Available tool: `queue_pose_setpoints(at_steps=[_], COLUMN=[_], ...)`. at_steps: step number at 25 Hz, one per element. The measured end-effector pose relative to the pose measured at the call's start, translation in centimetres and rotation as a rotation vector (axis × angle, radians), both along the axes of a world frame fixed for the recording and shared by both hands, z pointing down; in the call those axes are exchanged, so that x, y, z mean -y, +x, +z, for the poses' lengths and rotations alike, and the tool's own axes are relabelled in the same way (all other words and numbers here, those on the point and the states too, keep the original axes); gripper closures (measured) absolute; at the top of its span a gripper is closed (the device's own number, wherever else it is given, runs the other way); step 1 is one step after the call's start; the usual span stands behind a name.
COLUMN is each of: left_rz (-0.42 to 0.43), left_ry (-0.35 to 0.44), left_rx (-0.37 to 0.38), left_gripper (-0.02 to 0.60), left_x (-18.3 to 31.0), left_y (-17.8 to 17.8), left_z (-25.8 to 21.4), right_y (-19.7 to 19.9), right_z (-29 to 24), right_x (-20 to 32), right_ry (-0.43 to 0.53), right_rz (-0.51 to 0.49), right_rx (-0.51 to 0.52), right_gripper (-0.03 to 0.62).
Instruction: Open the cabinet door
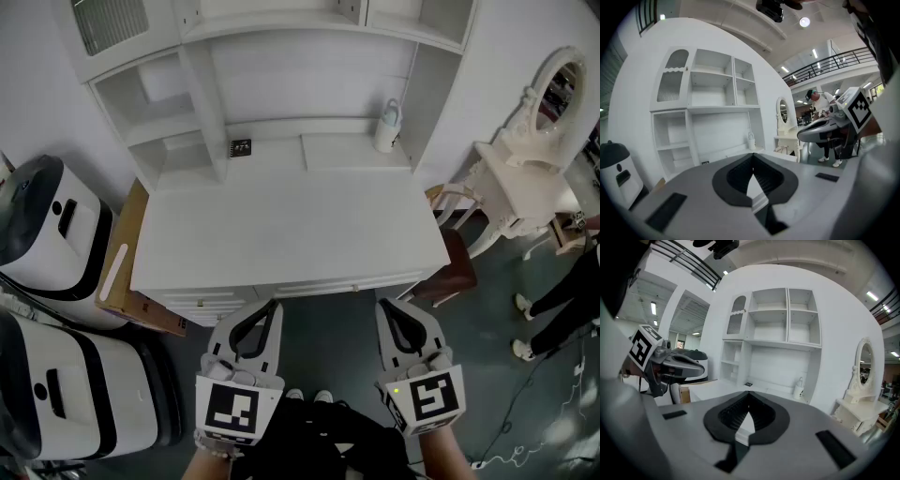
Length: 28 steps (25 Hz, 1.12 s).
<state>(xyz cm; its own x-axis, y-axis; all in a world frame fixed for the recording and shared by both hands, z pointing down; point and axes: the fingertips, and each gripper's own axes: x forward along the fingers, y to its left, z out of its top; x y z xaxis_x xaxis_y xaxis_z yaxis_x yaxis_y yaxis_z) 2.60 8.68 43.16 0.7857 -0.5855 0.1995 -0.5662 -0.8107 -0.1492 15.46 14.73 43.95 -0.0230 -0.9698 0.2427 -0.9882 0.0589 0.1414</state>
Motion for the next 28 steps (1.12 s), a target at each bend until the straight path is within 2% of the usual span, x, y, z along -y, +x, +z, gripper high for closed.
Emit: queue_pose_setpoints(at_steps=[10, 16, 28], left_rz=[-0.010, -0.042, -0.117], left_ry=[-0.012, -0.052, -0.042], left_rx=[0.003, -0.034, -0.034], left_gripper=[0.581, 0.581, 0.581], left_x=[0.1, 0.2, -1.8], left_y=[-0.2, -0.7, -0.7], left_z=[0.0, -0.3, -1.1], right_y=[-0.2, -0.2, 0.5], right_z=[-0.2, -0.3, -0.4], right_x=[0.2, 0.1, -1.3], right_ry=[-0.016, -0.011, 0.017], right_rz=[0.008, 0.012, -0.072], right_rx=[0.007, 0.026, 0.049], right_gripper=[0.595, 0.595, 0.595])
